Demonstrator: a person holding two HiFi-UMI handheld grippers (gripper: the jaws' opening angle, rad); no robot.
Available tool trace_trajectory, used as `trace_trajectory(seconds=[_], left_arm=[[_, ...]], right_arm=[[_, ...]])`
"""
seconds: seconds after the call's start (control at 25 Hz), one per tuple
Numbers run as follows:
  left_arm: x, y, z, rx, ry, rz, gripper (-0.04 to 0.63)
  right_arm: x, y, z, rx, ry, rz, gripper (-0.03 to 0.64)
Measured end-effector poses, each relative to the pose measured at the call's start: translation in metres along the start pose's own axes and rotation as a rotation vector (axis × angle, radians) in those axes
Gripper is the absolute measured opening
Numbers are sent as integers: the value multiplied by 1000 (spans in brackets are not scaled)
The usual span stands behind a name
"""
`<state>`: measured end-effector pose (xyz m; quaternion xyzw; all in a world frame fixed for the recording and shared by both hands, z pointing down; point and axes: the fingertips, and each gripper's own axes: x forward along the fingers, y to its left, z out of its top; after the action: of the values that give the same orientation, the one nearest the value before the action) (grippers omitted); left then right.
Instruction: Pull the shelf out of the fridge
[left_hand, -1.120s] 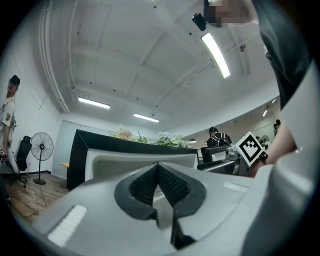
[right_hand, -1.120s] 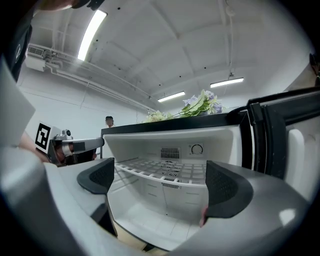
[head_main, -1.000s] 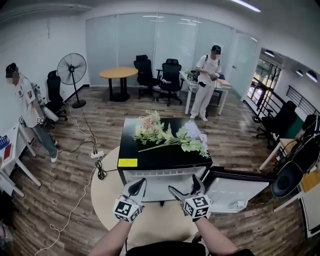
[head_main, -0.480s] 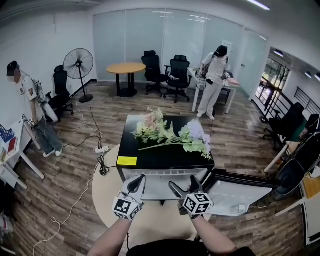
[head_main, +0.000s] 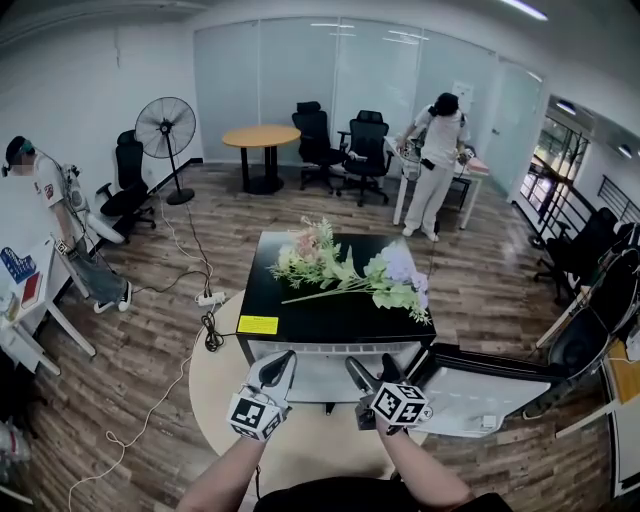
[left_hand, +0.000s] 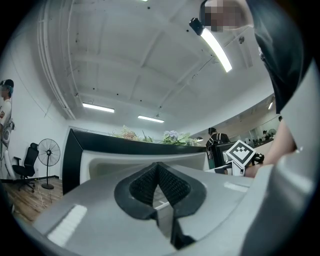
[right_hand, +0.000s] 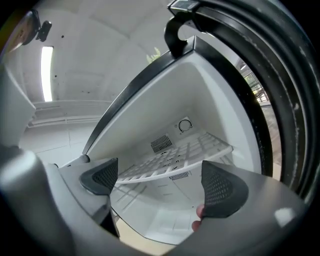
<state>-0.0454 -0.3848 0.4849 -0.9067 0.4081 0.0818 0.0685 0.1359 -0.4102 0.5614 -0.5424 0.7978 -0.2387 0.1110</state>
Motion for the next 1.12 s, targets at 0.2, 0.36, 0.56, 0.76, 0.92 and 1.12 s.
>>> trace_trajectory(seconds=[0.2, 0.36, 0.56, 0.76, 0.92, 1.12], left_arm=[[3, 0, 0, 0, -1, -6, 0], [4, 0, -2, 6, 3, -7, 0], [3, 4, 0, 14, 4, -3, 0], [2, 8, 2, 23, 6, 2, 0], [-1, 11, 2, 23, 8, 7, 0], [-2, 13, 3, 23, 5, 11, 0]], right_arm=[[5, -9, -9, 176, 12, 8, 535], [17, -16, -9, 295, 19, 24, 518], [33, -11, -9, 442, 46, 81, 457], [49, -3, -12, 551, 69, 126, 414], [57, -7, -18, 643, 84, 111, 338], [66, -10, -17, 703, 74, 132, 276]])
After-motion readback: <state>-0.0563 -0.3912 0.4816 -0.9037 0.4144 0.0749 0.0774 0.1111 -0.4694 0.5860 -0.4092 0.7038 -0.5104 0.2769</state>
